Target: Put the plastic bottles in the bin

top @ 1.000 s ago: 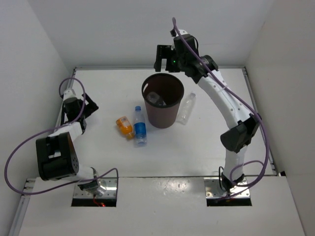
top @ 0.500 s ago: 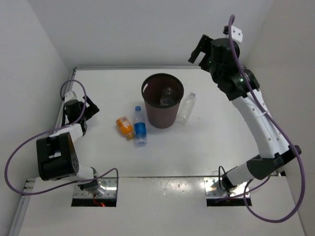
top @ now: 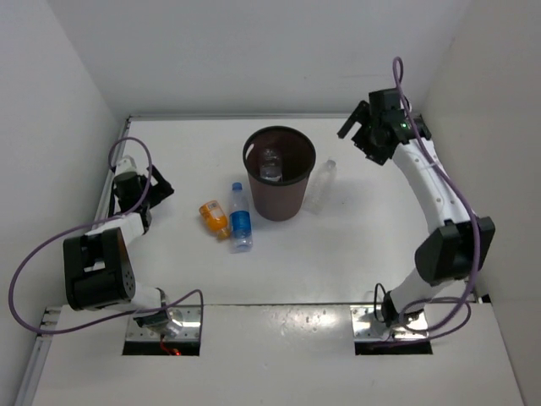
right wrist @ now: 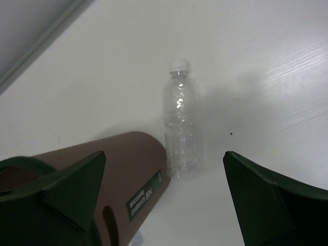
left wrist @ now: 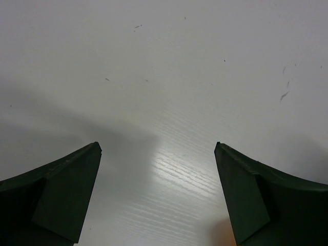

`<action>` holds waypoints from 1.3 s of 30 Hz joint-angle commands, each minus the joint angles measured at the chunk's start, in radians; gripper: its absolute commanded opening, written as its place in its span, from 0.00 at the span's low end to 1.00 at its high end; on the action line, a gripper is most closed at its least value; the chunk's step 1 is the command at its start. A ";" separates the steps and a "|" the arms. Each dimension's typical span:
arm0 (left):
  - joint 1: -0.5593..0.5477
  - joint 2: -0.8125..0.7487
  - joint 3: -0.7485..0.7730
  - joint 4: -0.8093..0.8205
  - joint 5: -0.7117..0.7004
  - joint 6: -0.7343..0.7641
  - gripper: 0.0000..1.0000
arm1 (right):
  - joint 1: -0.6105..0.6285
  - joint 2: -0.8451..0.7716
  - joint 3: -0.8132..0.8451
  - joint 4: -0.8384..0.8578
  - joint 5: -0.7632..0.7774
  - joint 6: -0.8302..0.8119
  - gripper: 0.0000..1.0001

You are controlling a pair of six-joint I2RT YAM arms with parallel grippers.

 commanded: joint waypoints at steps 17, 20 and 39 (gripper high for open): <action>-0.008 0.007 0.022 0.008 0.002 0.027 1.00 | -0.035 0.412 0.093 -0.089 -0.283 0.004 1.00; -0.008 0.017 0.031 -0.003 0.002 0.027 1.00 | -0.035 0.490 0.130 -0.113 -0.294 0.004 1.00; 0.001 0.017 0.040 -0.003 0.002 0.038 1.00 | -0.006 0.650 0.081 -0.058 -0.382 0.003 0.88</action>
